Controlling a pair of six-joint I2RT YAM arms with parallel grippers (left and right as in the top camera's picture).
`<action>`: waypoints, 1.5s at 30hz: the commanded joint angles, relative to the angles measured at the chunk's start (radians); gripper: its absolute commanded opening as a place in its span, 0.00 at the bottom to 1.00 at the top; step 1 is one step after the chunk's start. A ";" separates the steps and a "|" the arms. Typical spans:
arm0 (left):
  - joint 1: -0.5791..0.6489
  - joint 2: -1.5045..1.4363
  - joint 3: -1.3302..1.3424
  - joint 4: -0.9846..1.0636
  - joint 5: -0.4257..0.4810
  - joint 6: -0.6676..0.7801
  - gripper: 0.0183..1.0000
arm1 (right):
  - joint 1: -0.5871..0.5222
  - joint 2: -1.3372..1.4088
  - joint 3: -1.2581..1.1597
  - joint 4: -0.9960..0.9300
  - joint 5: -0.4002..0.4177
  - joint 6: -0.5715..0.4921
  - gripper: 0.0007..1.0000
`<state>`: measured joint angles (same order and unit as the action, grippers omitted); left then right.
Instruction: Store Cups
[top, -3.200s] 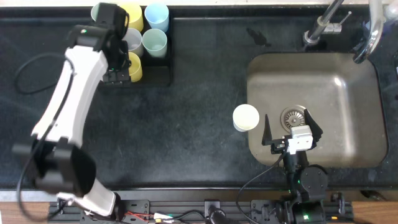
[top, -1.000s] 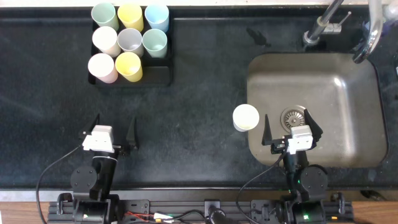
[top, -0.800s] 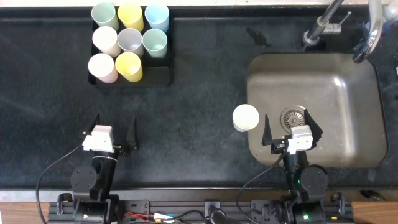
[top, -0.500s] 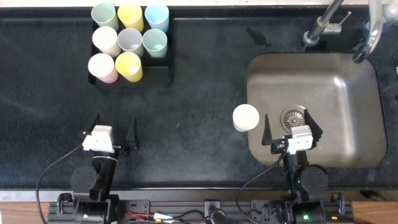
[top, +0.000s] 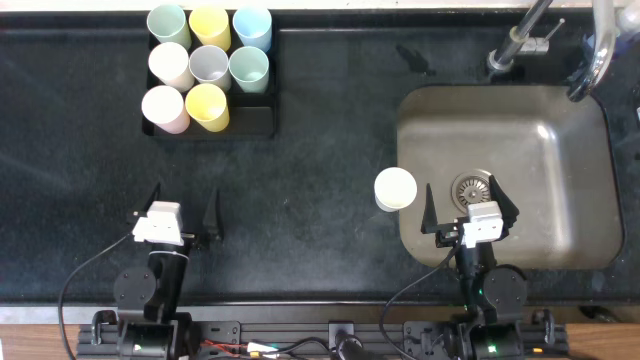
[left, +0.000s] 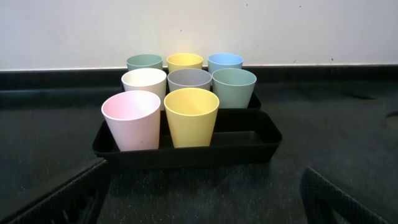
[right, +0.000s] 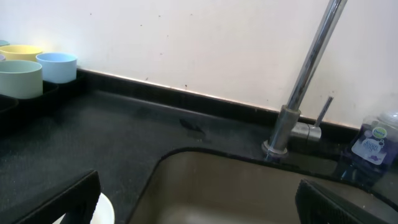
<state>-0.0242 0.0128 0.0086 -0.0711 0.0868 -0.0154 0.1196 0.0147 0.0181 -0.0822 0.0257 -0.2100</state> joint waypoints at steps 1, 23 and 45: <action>-0.001 -0.010 -0.001 -0.003 0.017 0.001 1.00 | 0.005 -0.010 -0.014 0.005 -0.008 0.000 1.00; -0.001 -0.010 -0.001 -0.003 0.017 0.000 1.00 | 0.005 0.036 -0.006 0.048 -0.008 0.213 1.00; -0.001 -0.010 -0.001 -0.003 0.017 0.000 1.00 | 0.005 0.874 1.006 -0.869 -0.185 0.210 1.00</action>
<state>-0.0242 0.0128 0.0086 -0.0711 0.0875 -0.0158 0.1196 0.8516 0.9703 -0.9066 -0.1509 0.0227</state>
